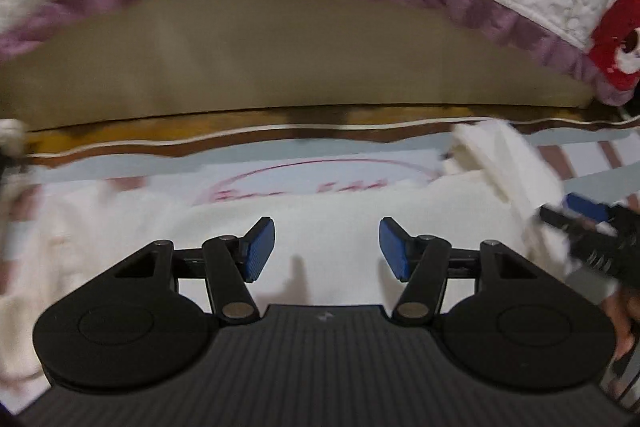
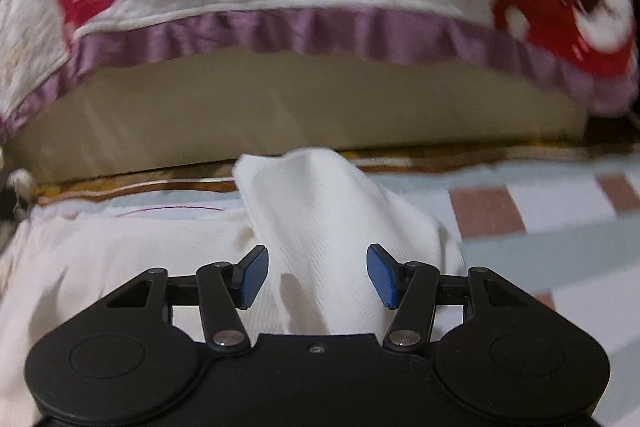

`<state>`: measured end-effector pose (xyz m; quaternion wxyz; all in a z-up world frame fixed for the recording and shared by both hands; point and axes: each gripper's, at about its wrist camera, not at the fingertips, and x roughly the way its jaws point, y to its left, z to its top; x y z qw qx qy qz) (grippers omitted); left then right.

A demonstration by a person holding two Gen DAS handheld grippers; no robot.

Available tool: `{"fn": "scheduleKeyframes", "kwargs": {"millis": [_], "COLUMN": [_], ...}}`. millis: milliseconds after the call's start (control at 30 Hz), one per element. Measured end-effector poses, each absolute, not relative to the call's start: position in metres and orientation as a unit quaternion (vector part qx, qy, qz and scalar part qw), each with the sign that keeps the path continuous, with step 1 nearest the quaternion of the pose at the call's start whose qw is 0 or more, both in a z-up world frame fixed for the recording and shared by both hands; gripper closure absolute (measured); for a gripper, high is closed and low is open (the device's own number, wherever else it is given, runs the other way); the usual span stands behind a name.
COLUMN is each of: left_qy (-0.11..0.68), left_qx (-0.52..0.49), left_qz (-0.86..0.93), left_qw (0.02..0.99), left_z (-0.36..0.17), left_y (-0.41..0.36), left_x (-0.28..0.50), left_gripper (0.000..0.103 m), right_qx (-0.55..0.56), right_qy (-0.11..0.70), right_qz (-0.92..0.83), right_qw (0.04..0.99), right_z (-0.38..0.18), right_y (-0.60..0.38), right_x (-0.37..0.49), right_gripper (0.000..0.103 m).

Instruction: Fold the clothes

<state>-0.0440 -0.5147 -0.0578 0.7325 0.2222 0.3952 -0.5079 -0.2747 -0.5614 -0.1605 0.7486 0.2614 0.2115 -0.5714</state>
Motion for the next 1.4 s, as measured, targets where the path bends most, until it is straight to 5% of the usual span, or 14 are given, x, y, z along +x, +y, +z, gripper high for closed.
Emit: {"fn": "scheduleKeyframes", "kwargs": {"millis": [67, 167, 367, 467, 533, 567, 600, 700, 1000, 1167, 1333, 1400], "left_qy": [0.367, 0.318, 0.398, 0.415, 0.426, 0.431, 0.436, 0.44, 0.364, 0.364, 0.369, 0.368], "left_qx": [0.236, 0.251, 0.229, 0.23, 0.23, 0.23, 0.23, 0.235, 0.282, 0.301, 0.286, 0.269], "left_qz": [-0.539, -0.575, -0.577, -0.581, -0.583, -0.585, -0.586, -0.591, -0.628, -0.634, -0.65, -0.657], "left_qw": [0.72, 0.71, 0.676, 0.662, 0.652, 0.648, 0.643, 0.634, 0.628, 0.613, 0.599, 0.6], "left_z": [-0.075, -0.098, -0.132, -0.141, -0.147, -0.15, -0.153, -0.156, -0.136, -0.136, -0.114, -0.102], "left_y": [-0.538, -0.563, -0.575, -0.563, -0.554, -0.55, -0.546, -0.528, -0.445, -0.434, -0.431, -0.43], "left_x": [-0.049, -0.057, -0.044, -0.043, -0.042, -0.042, -0.041, -0.044, -0.075, -0.077, -0.067, -0.061], "left_gripper": [0.046, 0.046, 0.044, 0.032, 0.035, 0.047, 0.078, 0.095, 0.096, 0.094, 0.089, 0.079], "right_qx": [0.264, 0.236, 0.174, 0.171, 0.16, 0.161, 0.16, 0.129, 0.295, 0.357, 0.451, 0.486], "right_qy": [0.238, 0.302, 0.328, 0.319, 0.307, 0.301, 0.295, 0.26, 0.277, 0.297, 0.128, 0.049], "right_qz": [-0.567, -0.582, -0.596, -0.594, -0.589, -0.587, -0.585, -0.602, -0.667, -0.675, -0.522, -0.455], "right_qw": [0.743, 0.717, 0.712, 0.718, 0.73, 0.734, 0.738, 0.744, 0.625, 0.574, 0.713, 0.745], "right_z": [-0.17, -0.188, -0.193, -0.192, -0.189, -0.185, -0.181, -0.139, -0.134, -0.151, -0.136, -0.135], "right_y": [-0.57, -0.583, -0.597, -0.606, -0.603, -0.601, -0.599, -0.574, -0.523, -0.516, -0.513, -0.513], "right_x": [-0.264, -0.244, -0.233, -0.236, -0.24, -0.244, -0.247, -0.269, -0.37, -0.405, -0.416, -0.426], "right_gripper": [0.031, 0.031, 0.031, 0.032, 0.074, 0.099, 0.1, 0.1, 0.099, 0.078, 0.072, 0.058]}}
